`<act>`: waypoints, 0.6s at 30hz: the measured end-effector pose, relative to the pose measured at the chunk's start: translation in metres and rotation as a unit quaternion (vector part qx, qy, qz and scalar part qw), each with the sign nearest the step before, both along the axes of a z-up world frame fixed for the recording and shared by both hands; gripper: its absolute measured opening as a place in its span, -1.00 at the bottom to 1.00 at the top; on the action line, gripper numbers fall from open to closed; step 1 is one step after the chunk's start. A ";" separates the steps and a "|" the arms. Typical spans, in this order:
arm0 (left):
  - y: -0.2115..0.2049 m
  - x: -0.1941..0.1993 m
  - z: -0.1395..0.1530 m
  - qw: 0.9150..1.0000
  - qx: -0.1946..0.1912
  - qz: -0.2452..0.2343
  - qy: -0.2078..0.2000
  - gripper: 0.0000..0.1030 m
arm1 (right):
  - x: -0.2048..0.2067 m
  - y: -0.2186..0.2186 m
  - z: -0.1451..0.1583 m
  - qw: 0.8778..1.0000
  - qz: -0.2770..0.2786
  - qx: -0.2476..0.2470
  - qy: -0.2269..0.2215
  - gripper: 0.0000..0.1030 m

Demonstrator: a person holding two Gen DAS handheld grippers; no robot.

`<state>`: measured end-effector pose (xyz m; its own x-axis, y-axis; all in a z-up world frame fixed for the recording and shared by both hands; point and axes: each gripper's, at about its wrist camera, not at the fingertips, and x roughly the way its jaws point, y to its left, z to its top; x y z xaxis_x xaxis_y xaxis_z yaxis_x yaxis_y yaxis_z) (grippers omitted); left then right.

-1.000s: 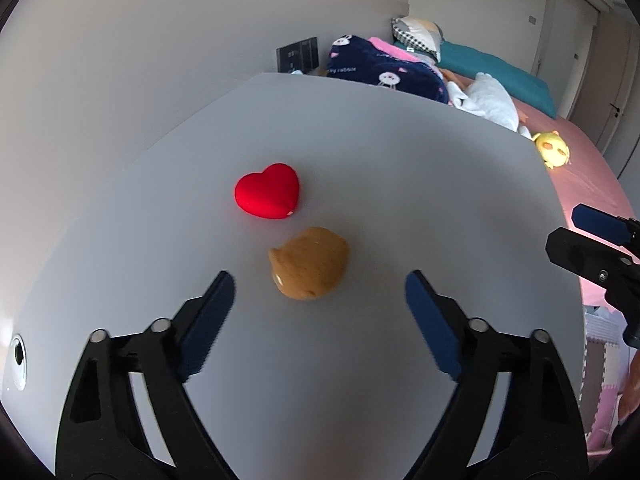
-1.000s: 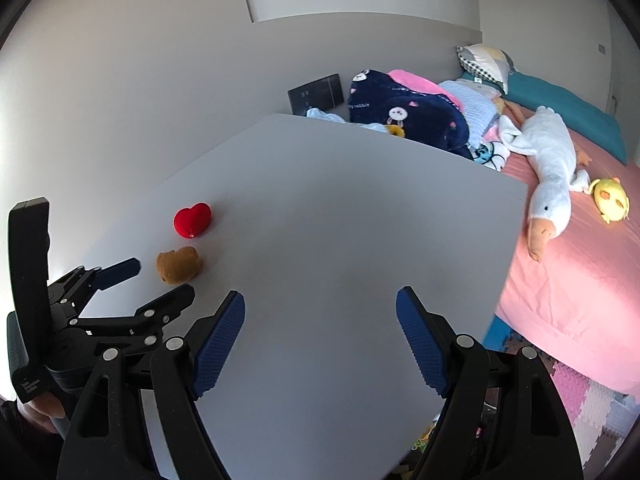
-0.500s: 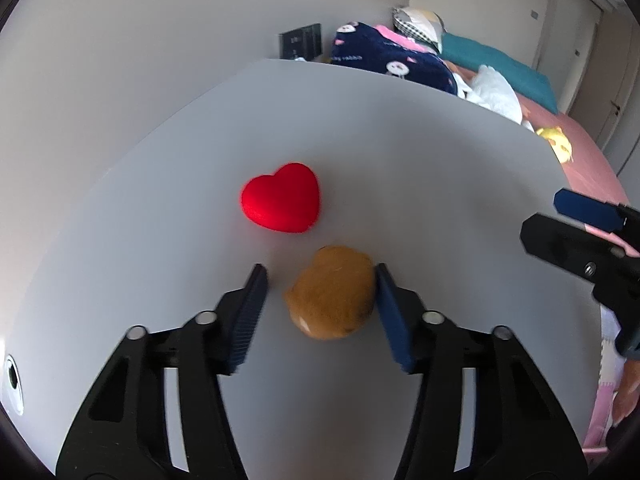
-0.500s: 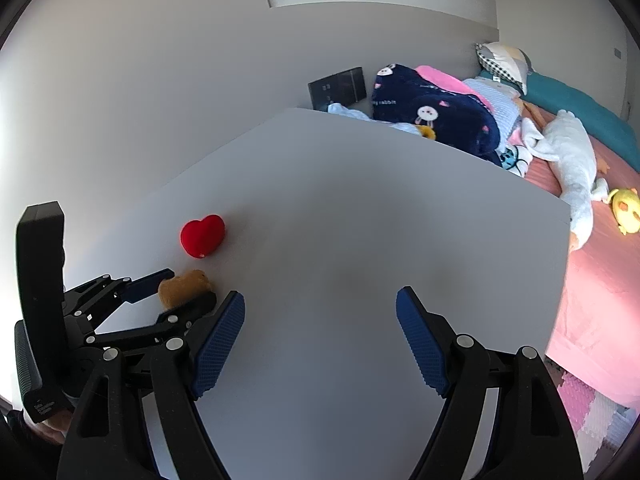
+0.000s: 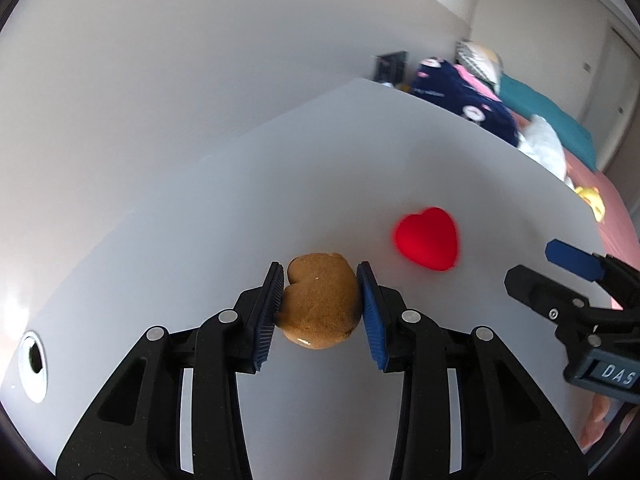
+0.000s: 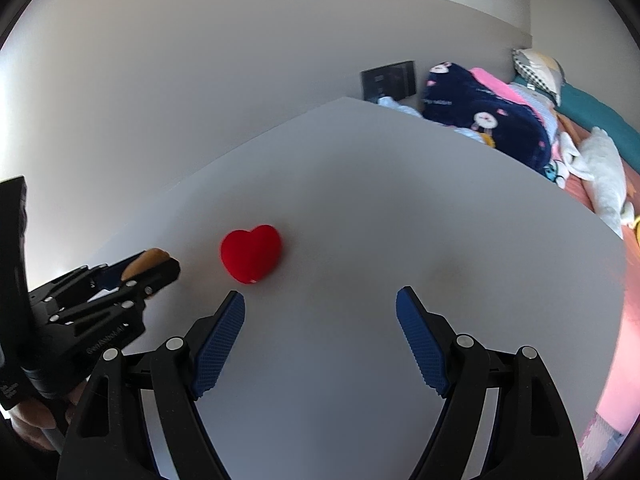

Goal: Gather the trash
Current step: 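Grasp the brown potato toy with the left tool while the right tool grasps the red heart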

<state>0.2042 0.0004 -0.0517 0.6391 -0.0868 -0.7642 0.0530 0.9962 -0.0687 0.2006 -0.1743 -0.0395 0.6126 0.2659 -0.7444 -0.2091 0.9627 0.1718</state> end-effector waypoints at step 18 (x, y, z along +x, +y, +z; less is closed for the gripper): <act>0.044 0.006 -0.003 0.998 -0.015 0.057 0.007 -0.27 | 0.040 0.058 -0.022 0.999 0.028 -0.019 0.022 0.49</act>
<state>0.2099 0.0445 -0.0549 0.6359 -0.0373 -0.7709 -0.0619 0.9932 -0.0991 0.2404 -0.1168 -0.0618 0.5632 0.2711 -0.7806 -0.2567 0.9553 0.1466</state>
